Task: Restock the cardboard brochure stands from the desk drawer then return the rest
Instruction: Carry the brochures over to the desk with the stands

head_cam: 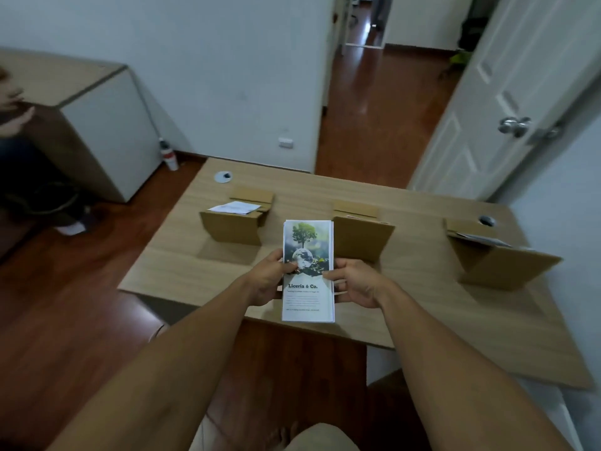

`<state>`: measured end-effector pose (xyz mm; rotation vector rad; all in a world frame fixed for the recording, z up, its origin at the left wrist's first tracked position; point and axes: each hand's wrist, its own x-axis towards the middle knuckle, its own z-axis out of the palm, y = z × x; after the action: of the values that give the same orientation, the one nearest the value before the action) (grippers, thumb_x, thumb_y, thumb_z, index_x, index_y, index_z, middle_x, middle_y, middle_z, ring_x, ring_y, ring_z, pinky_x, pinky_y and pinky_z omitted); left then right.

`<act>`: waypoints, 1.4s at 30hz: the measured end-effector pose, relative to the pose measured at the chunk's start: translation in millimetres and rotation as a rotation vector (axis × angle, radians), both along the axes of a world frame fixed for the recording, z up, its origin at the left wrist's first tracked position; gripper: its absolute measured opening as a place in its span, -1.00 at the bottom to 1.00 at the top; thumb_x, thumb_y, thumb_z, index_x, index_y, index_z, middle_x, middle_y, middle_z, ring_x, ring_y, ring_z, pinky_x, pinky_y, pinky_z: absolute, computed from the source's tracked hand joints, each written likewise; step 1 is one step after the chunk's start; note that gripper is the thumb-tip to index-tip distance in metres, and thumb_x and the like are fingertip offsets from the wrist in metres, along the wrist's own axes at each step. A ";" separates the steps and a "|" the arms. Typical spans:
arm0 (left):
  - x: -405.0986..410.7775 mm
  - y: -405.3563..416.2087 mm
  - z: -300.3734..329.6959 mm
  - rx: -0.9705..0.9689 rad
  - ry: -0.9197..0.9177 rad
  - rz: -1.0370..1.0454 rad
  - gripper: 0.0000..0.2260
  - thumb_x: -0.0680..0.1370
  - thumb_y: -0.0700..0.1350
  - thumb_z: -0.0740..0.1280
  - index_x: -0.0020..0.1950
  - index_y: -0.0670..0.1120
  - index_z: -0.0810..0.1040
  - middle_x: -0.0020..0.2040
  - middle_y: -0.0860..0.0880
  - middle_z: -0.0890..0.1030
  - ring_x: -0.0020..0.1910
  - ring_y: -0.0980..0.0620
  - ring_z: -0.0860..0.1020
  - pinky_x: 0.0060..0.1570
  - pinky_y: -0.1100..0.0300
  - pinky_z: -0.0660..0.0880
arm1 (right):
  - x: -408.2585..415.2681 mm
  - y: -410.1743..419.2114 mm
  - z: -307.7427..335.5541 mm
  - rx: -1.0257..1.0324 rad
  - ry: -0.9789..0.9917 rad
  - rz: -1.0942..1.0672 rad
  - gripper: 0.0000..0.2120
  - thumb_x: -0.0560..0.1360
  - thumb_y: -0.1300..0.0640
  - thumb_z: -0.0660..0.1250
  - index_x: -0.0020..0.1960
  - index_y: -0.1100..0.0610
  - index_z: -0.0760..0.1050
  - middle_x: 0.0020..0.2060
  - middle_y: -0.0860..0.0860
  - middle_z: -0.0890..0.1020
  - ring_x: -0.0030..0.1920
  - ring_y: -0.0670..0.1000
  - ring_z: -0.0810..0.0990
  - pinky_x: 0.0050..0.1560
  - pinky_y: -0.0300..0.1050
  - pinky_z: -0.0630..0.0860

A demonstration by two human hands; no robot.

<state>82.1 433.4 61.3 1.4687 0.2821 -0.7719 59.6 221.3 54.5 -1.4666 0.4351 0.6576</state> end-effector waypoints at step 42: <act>122.3 503.1 -31.2 0.135 0.008 0.676 -0.58 0.63 -0.17 0.32 0.33 0.32 0.43 0.06 -0.05 0.74 -0.03 -0.08 0.69 -0.06 -0.05 0.61 | 232.9 538.7 -36.9 0.004 -0.045 0.524 -0.79 0.59 0.30 0.35 0.21 0.21 0.60 0.06 0.18 0.75 -0.04 0.11 0.74 -0.12 0.03 0.69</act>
<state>204.4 936.4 30.1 1.3684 0.7994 -0.2129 292.5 760.0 17.6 -1.5996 0.0058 1.0335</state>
